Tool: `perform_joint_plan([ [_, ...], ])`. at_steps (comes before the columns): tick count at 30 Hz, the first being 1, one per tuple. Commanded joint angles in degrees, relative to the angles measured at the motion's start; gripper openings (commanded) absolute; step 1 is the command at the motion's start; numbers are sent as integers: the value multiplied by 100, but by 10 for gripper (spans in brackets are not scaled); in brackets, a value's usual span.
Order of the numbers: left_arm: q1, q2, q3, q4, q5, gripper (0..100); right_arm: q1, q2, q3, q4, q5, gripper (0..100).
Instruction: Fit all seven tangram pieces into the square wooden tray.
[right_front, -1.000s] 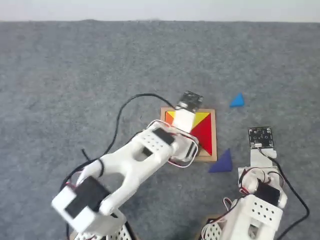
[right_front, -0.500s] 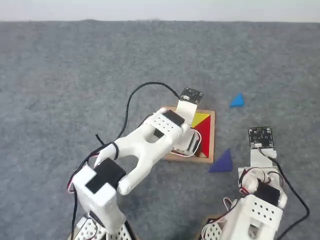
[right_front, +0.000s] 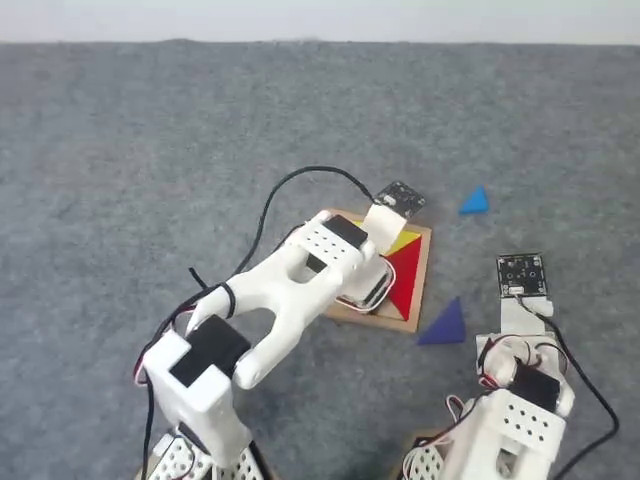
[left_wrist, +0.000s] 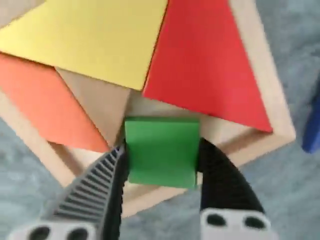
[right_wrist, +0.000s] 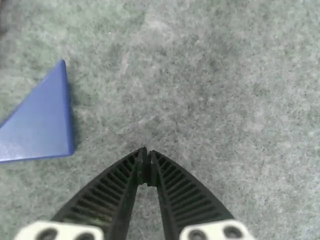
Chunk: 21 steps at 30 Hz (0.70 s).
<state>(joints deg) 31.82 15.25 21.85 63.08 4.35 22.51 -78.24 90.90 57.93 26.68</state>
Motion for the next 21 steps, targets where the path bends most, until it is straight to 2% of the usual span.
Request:
perform_joint_plan([
  [1,-123,-299,66,211,-1064,12,-66,-92,-35,-75,62,13],
  [4,-176,-730,347,123,-1960,12,-66,-92,-35,-75,62,13],
  [7,-185,-1231,690,18,-2470,12,-66,-92,-35,-84,62,13],
  [17,-220,-2708,1771,-633,-3367,11,-66,-92,-35,-75,62,13],
  [21,-651,-2769,1842,-1099,-3710,11,-66,-92,-35,-75,62,13],
])
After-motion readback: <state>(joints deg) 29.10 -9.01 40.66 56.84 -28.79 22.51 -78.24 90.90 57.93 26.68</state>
